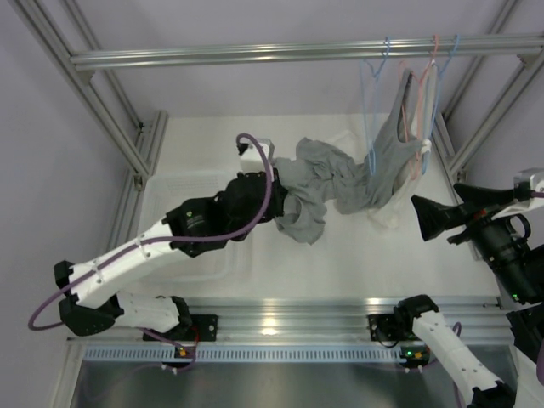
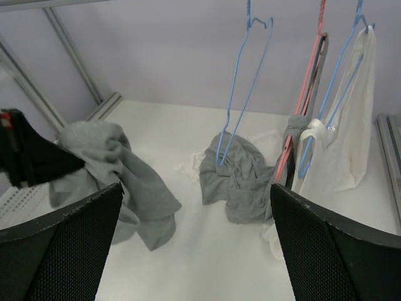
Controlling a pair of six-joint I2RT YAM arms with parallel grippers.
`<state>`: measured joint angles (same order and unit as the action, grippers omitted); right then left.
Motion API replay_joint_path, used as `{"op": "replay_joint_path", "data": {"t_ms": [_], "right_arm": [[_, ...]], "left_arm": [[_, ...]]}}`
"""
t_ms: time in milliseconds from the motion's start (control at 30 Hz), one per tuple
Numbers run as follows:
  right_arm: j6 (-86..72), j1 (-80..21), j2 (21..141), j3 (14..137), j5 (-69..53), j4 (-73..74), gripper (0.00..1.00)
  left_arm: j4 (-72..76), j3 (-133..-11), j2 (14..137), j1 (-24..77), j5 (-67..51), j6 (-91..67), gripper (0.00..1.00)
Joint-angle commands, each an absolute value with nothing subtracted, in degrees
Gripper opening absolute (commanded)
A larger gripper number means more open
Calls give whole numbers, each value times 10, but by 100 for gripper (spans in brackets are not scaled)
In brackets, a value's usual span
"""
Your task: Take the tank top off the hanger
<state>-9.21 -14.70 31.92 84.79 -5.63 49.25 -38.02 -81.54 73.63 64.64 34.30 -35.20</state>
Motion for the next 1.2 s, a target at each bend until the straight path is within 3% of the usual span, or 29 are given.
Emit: {"op": "replay_joint_path", "data": {"t_ms": [0,133,333,667,1167], "right_arm": [[-99,-139,323,849,-49,486,99],[-100,-140,328,850,-55,483,99],[-101,-139,333,850,-61,477,99],[-101,-139,335,848,-76,472,99],[-98,-139,337,836,-101,470,99]], "left_arm": [[-443,-866,705,647,424,-325,0],[-538,-928,694,641,552,-329,0],[-620,-976,677,517,566,-357,0],[-614,-809,640,281,450,-351,0],[-512,-607,640,157,340,-318,0]]}}
